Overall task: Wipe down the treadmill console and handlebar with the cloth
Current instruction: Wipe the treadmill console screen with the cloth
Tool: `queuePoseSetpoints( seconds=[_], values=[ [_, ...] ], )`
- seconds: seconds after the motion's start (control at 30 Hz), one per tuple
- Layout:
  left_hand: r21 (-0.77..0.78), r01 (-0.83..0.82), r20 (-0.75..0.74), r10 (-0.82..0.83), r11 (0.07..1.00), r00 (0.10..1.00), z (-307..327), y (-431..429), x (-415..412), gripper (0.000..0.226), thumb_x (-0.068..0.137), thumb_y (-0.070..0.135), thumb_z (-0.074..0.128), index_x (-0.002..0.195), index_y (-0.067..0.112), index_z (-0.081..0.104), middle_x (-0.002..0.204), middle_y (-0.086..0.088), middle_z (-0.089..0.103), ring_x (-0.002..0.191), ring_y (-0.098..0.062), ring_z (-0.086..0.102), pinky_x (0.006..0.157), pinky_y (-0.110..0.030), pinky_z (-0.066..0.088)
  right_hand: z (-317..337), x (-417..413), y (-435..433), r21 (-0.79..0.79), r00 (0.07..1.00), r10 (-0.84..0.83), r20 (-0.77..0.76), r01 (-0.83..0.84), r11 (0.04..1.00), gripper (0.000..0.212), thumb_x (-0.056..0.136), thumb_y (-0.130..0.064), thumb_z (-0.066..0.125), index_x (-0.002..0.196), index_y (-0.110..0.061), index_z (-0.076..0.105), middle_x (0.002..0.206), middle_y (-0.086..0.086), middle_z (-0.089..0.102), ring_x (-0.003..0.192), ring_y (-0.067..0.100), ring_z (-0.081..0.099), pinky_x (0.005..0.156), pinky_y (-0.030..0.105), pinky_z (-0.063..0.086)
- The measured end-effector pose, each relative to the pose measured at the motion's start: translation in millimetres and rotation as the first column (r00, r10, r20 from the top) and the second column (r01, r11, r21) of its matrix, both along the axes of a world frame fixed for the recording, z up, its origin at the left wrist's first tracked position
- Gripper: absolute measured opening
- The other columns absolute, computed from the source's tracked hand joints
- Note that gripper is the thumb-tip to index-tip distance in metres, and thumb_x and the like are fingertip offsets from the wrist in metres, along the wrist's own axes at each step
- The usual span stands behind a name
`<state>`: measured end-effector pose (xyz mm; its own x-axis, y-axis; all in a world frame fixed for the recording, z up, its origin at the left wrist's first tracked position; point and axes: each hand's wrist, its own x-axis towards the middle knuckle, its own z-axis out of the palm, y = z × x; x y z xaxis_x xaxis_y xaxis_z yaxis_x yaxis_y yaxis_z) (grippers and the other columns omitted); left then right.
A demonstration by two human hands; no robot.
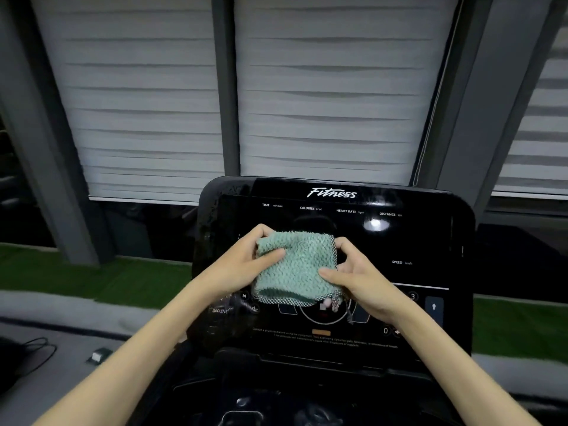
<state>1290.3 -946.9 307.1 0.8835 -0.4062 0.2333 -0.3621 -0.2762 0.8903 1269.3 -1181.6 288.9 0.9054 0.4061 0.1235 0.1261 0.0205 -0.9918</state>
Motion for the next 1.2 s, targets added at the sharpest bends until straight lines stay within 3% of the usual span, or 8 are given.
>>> queuePoseSetpoints(
  seconds=[0.17,0.37,0.57,0.63,0.73,0.93,1.03,1.2],
  values=[
    [-0.035,-0.01,-0.126,0.006,0.999,0.992,-4,7,1,0.056,0.08,0.038,0.079,0.128,0.02,0.057,0.108,-0.016,0.071,0.095,-0.02,0.069,0.089,-0.034,0.052,-6,9,-8,0.044,0.998,-0.049,-0.045,0.051,0.998,0.029,0.093,-0.011,0.056,0.122,-0.012,0.05,0.104,0.021,0.07,0.082,0.032,0.065,0.056,0.028,0.054],
    [-0.222,-0.116,-0.305,0.044,0.968,0.951,-13,-10,2,0.022,0.1,0.026,0.052,0.116,0.022,0.067,0.112,-0.002,0.073,0.104,-0.019,0.069,0.089,-0.037,0.055,-15,9,-3,0.056,0.996,-0.092,0.001,0.091,0.994,0.024,0.096,-0.012,0.052,0.118,-0.011,0.061,0.104,0.008,0.071,0.09,0.016,0.063,0.08,0.025,0.048],
    [-0.193,0.001,-0.199,-0.04,0.981,0.979,-7,0,8,0.037,0.091,0.012,0.067,0.125,0.023,0.058,0.11,0.015,0.072,0.103,-0.001,0.067,0.084,-0.017,0.054,-11,12,6,0.119,0.986,-0.165,0.031,0.16,0.98,0.023,0.098,-0.007,0.049,0.119,-0.012,0.055,0.106,0.017,0.071,0.094,0.027,0.069,0.085,0.036,0.055],
    [-0.175,0.047,-0.212,-0.084,0.983,0.974,-5,8,12,0.049,0.08,0.001,0.075,0.122,0.021,0.059,0.111,0.007,0.073,0.1,-0.005,0.069,0.081,-0.017,0.054,-9,12,8,0.161,0.984,-0.173,0.035,0.166,0.973,0.022,0.096,-0.004,0.05,0.116,-0.011,0.057,0.106,0.016,0.071,0.094,0.026,0.068,0.088,0.036,0.055],
    [-0.119,0.049,-0.173,-0.069,0.992,0.983,0,18,17,0.044,0.077,-0.003,0.076,0.115,0.015,0.065,0.104,-0.006,0.073,0.094,-0.016,0.07,0.082,-0.025,0.056,-9,15,9,0.149,0.969,-0.224,0.1,0.208,0.967,0.026,0.092,0.008,0.05,0.092,-0.012,0.066,0.091,0.006,0.07,0.086,0.018,0.064,0.078,0.022,0.05],
    [-0.03,0.085,-0.032,-0.086,0.996,0.996,5,26,16,0.027,0.092,-0.012,0.053,0.097,0.012,0.063,0.095,0.003,0.067,0.079,0.0,0.062,0.068,-0.015,0.048,-16,18,12,0.115,0.962,-0.256,0.094,0.245,0.963,0.051,0.092,0.013,0.045,0.056,-0.02,0.062,0.07,0.001,0.054,0.072,0.015,0.047,0.065,0.02,0.041],
    [-0.042,0.118,-0.07,-0.12,0.992,0.99,2,29,16,0.032,0.1,-0.005,0.04,0.109,0.022,0.056,0.095,-0.001,0.065,0.081,-0.008,0.062,0.072,-0.024,0.051,-15,17,15,0.131,0.957,-0.281,0.074,0.27,0.954,0.045,0.093,0.011,0.044,0.064,-0.019,0.061,0.072,0.001,0.056,0.07,0.013,0.049,0.057,0.017,0.042],
    [-0.104,0.075,-0.074,-0.083,0.992,0.994,1,30,18,0.03,0.096,0.007,0.058,0.121,0.023,0.057,0.081,0.003,0.071,0.072,-0.004,0.066,0.066,-0.018,0.05,-14,15,20,0.186,0.974,-0.228,0.01,0.223,0.957,0.038,0.094,0.008,0.047,0.12,-0.019,0.054,0.101,0.02,0.069,0.082,0.027,0.065,0.061,0.031,0.052]
  ],
)
